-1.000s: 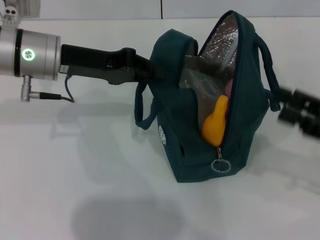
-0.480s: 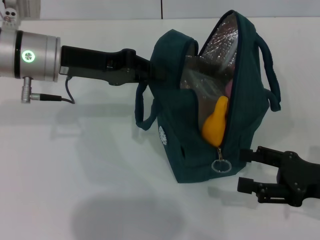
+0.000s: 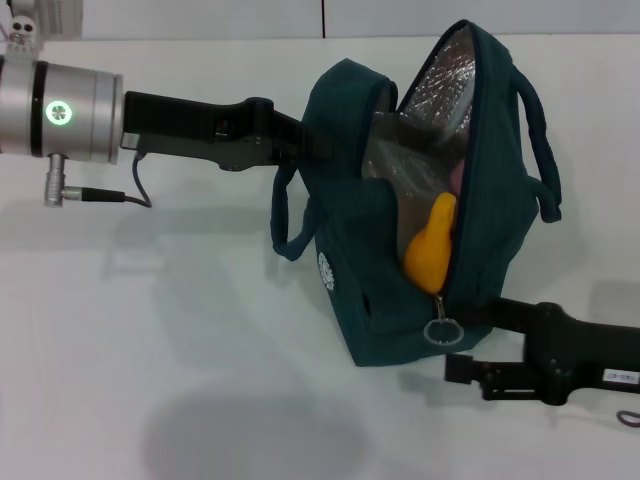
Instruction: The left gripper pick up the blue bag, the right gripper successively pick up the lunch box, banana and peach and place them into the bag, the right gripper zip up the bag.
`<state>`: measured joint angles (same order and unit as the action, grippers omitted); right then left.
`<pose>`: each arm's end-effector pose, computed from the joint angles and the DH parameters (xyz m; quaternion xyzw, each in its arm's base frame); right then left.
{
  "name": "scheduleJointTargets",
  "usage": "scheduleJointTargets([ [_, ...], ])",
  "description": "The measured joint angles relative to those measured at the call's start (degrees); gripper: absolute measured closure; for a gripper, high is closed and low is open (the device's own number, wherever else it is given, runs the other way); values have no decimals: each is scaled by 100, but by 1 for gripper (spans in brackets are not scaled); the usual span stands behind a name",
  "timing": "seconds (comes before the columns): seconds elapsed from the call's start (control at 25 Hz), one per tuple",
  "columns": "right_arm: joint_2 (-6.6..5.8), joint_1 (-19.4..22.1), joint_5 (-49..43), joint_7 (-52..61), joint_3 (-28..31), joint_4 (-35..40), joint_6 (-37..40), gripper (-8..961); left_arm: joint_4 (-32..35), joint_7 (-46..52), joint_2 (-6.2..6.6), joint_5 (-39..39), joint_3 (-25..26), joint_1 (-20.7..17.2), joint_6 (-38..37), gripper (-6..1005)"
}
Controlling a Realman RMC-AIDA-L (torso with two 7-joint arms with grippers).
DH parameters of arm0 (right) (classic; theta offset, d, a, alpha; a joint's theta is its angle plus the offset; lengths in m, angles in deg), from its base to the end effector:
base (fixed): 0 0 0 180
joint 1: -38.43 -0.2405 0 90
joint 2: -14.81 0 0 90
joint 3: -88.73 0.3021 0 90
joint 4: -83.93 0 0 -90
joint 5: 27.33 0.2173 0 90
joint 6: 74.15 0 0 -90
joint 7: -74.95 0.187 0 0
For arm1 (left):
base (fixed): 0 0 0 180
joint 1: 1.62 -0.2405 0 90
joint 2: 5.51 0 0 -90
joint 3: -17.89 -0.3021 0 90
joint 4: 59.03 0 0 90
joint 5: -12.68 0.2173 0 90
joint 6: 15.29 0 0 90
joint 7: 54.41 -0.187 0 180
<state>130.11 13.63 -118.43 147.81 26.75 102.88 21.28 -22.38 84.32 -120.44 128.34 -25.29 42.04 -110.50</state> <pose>0.2919 0.2909 -0.0922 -0.9026 0.2740 0.3320 0.0057 -0.2019 0.4138 -0.0427 0.8033 0.5518 0.2138 0.0676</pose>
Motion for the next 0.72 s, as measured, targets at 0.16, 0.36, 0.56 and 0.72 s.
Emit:
scheduleJointTargets([
  [0.16,19,-206,-3,0,-303,-122,-90,95,0,-6,-3,0,3,5,1,905],
  [0.36,35,-252,0,26,-392,-128,-234,98,0,-11,-4,0,-5,27,3,904],
  [0.56,36,-234,38,70,-356,-128,-319,205,0,-12,-4,0,-13,36,3,903],
  [0.72,39,-234,42,76,-357,-129,-436,369,0,-14,-4,0,-16,37,2,903],
])
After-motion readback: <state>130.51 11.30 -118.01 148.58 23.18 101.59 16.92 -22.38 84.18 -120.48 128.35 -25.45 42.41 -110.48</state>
